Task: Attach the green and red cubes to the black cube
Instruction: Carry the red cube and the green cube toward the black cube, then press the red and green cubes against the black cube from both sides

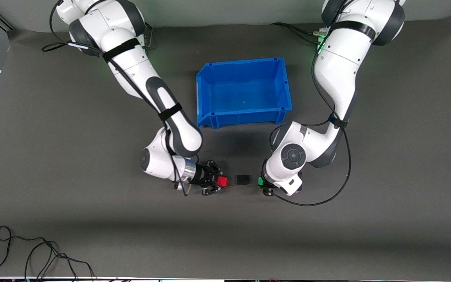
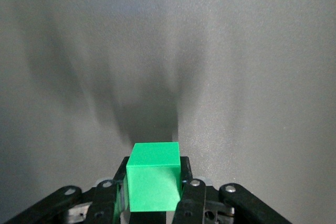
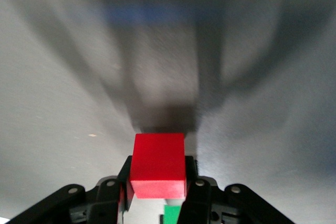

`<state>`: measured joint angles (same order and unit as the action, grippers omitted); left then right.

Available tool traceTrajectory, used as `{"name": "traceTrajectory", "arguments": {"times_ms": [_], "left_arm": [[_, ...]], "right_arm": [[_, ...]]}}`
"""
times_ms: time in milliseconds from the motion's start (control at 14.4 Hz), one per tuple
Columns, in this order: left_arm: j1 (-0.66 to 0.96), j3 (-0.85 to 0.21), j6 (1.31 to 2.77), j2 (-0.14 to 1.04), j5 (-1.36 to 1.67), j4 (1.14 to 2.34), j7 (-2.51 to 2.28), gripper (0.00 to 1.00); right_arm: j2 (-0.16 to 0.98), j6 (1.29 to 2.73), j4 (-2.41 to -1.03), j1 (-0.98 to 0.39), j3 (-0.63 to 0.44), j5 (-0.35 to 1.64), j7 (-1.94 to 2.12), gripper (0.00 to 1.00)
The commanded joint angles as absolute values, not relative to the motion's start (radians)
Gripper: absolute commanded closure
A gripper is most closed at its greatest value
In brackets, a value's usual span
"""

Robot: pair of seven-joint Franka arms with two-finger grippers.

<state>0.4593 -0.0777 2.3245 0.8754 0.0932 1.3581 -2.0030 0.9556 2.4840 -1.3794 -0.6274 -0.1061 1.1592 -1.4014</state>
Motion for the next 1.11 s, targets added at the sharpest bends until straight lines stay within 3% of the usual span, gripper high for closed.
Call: {"name": "traceTrajectory", "arguments": {"times_ms": [0,1043], "left_arm": [[0.486,-0.069,2.310,0.936,0.103,1.264,-2.026,1.00],[0.512,-0.101,2.310,0.957,0.101,1.258,-2.063,1.00]], "right_arm": [[0.979,2.503,-1.350,-0.655,-0.118,1.177,-1.425,0.65],[1.002,2.556,-1.336,-0.701,-0.118,1.178,-1.433,0.65]]}}
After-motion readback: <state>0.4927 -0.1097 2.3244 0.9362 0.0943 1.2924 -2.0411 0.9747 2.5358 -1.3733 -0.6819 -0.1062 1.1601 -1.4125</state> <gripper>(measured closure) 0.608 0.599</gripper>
